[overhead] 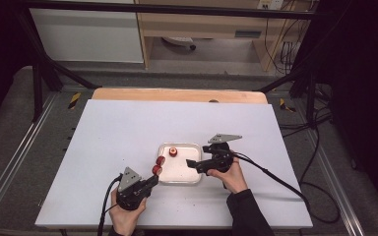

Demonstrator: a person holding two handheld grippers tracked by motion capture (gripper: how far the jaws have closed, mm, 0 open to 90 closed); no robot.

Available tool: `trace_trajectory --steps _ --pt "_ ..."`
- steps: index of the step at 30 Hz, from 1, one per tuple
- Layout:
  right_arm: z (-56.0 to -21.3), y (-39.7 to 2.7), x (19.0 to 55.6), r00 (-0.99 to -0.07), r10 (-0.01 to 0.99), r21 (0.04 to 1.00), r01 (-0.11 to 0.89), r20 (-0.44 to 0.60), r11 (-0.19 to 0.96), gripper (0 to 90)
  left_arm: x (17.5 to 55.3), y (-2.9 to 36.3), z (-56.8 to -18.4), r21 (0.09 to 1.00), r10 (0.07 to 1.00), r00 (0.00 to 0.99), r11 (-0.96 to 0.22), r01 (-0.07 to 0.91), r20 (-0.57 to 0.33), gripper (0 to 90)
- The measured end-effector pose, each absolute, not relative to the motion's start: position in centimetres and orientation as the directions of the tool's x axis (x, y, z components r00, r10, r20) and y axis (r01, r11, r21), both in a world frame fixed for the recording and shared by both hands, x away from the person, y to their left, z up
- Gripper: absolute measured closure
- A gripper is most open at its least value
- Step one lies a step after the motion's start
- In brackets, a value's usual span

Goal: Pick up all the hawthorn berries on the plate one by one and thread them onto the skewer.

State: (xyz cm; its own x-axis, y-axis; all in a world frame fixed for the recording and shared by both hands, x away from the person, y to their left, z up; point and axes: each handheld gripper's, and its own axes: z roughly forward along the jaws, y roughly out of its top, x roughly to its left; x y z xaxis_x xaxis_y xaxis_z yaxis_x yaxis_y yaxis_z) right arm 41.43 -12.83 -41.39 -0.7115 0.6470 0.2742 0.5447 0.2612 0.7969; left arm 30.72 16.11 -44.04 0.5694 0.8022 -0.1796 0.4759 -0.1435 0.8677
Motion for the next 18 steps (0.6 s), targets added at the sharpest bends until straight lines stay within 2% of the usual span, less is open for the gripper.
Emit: trace_trajectory --steps 3,8,18 --pt "-41.4 -12.8 41.7 -0.722 0.641 0.793 0.539 0.262 0.283 4.8 30.7 16.4 -44.0 0.867 0.802 0.569 -0.143 0.478 -0.181 88.4" --pt "-40.8 -11.8 42.1 -0.777 0.6 0.785 0.488 0.191 0.382 3.8 30.8 17.0 -44.0 0.865 0.806 0.567 -0.152 0.479 -0.172 88.3" --pt "-40.2 -9.2 43.6 -0.79 0.598 0.727 0.49 0.137 0.481 6.1 30.8 17.6 -44.0 0.864 0.806 0.569 -0.162 0.477 -0.163 88.2"
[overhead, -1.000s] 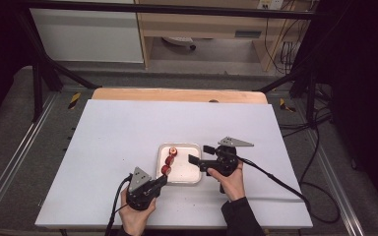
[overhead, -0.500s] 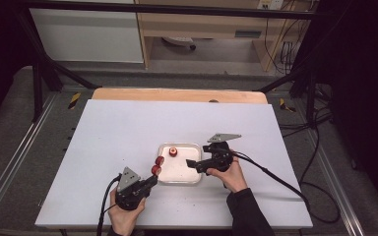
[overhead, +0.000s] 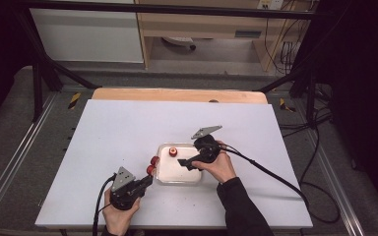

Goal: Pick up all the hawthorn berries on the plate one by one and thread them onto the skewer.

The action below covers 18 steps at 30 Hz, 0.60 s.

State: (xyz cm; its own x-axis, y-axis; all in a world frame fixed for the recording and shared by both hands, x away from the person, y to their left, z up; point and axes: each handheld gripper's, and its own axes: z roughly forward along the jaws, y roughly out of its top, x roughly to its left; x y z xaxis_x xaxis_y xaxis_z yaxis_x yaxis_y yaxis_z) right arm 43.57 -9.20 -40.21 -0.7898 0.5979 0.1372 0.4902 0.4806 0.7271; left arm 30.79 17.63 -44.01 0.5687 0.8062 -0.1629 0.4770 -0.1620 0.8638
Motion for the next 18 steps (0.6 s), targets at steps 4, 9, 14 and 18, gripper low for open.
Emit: trace_trajectory --steps 4,9,14,18 --pt "-39.9 -8.3 44.2 -0.789 0.602 0.704 0.498 0.124 0.507 7.0 30.9 17.8 -44.0 0.864 0.808 0.568 -0.166 0.475 -0.157 88.2" --pt "-39.7 -7.4 44.9 -0.792 0.602 0.674 0.501 0.104 0.543 7.3 30.9 17.9 -44.0 0.863 0.808 0.569 -0.17 0.475 -0.154 88.2" --pt "-39.6 -5.6 45.8 -0.796 0.601 0.609 0.509 0.066 0.608 7.8 30.9 18.1 -44.0 0.863 0.808 0.568 -0.169 0.476 -0.155 88.1" --pt "-39.9 -4.6 46.4 -0.797 0.601 0.57 0.522 0.06 0.635 9.5 30.9 18.2 -44.1 0.86 0.809 0.566 -0.169 0.481 -0.158 88.1"
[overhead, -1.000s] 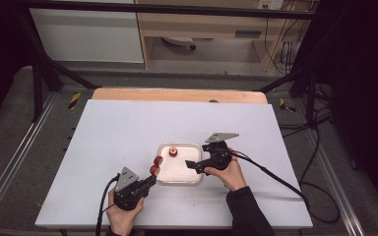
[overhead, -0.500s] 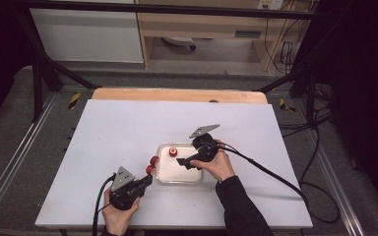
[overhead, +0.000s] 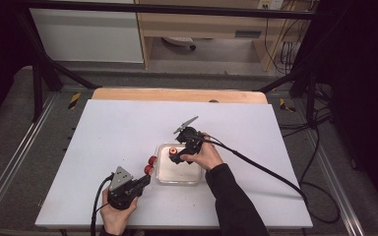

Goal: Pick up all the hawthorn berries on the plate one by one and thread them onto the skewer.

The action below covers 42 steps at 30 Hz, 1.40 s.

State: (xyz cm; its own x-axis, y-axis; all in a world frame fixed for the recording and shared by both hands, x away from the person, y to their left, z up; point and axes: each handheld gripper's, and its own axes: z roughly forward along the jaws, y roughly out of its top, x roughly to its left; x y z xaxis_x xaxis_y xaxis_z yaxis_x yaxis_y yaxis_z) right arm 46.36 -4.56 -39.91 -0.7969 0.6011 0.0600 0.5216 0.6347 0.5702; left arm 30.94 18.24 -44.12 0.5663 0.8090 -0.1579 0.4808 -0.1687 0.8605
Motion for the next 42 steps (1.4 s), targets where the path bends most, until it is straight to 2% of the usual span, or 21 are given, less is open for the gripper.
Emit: trace_trajectory --steps 7,8,10,12,18,30,42 --pt "-40.2 -3.5 47.3 -0.797 0.599 0.546 0.538 0.081 0.642 16.5 31.0 18.3 -44.1 0.859 0.807 0.568 -0.171 0.483 -0.159 88.1" --pt "-40.4 -3.2 47.6 -0.8 0.595 0.541 0.537 0.081 0.647 22.0 31.0 18.3 -44.1 0.859 0.807 0.568 -0.171 0.483 -0.159 88.1" --pt "-40.5 -3.1 47.8 -0.797 0.596 0.542 0.546 0.1 0.639 23.6 31.0 18.3 -44.1 0.859 0.807 0.57 -0.172 0.482 -0.158 88.1" --pt "-40.9 -2.7 48.2 -0.798 0.596 0.52 0.549 0.093 0.654 29.4 31.0 18.3 -44.1 0.859 0.806 0.571 -0.173 0.482 -0.159 88.1" --pt "-41.3 -2.3 48.7 -0.782 0.614 0.5 0.576 0.106 0.647 38.7 31.0 18.3 -44.1 0.858 0.805 0.572 -0.173 0.483 -0.16 88.1" --pt "-42.2 -1.9 49.4 -0.814 0.579 0.462 0.533 0.05 0.709 51.1 31.0 18.3 -44.2 0.857 0.804 0.573 -0.175 0.485 -0.16 88.1" --pt "-42.4 -1.8 49.4 -0.821 0.566 0.463 0.529 0.069 0.711 60.1 31.0 18.3 -44.3 0.856 0.803 0.575 -0.178 0.486 -0.16 88.1"
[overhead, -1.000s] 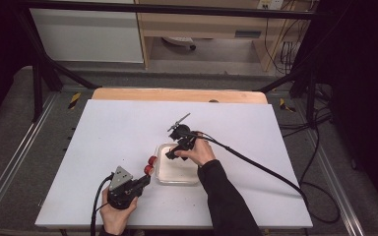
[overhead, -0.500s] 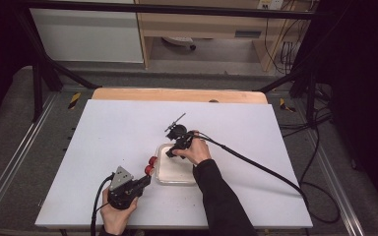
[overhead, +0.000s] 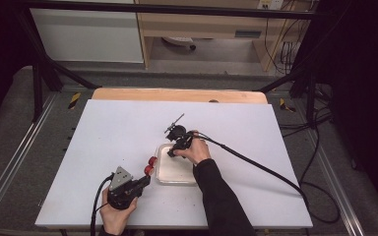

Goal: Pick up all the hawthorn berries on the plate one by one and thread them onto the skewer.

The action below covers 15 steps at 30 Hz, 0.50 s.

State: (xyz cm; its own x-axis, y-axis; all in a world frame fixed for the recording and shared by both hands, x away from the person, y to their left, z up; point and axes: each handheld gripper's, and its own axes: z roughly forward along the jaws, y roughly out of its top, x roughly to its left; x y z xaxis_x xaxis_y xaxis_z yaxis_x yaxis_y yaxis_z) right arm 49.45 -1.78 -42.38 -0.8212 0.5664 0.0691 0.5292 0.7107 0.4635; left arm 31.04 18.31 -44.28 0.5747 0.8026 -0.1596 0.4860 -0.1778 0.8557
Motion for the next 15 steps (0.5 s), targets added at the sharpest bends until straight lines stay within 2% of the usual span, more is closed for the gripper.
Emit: trace_trajectory --steps 7,15 --pt "-41.8 -2.0 49.3 -0.793 0.6 0.465 0.572 0.105 0.676 60.6 31.0 18.2 -44.3 0.856 0.8 0.577 -0.172 0.488 -0.168 88.1" --pt "-38.6 -3.4 48.3 -0.727 0.654 0.545 0.642 0.208 0.539 60.7 30.9 17.8 -44.1 0.858 0.792 0.582 -0.162 0.487 -0.182 88.1"
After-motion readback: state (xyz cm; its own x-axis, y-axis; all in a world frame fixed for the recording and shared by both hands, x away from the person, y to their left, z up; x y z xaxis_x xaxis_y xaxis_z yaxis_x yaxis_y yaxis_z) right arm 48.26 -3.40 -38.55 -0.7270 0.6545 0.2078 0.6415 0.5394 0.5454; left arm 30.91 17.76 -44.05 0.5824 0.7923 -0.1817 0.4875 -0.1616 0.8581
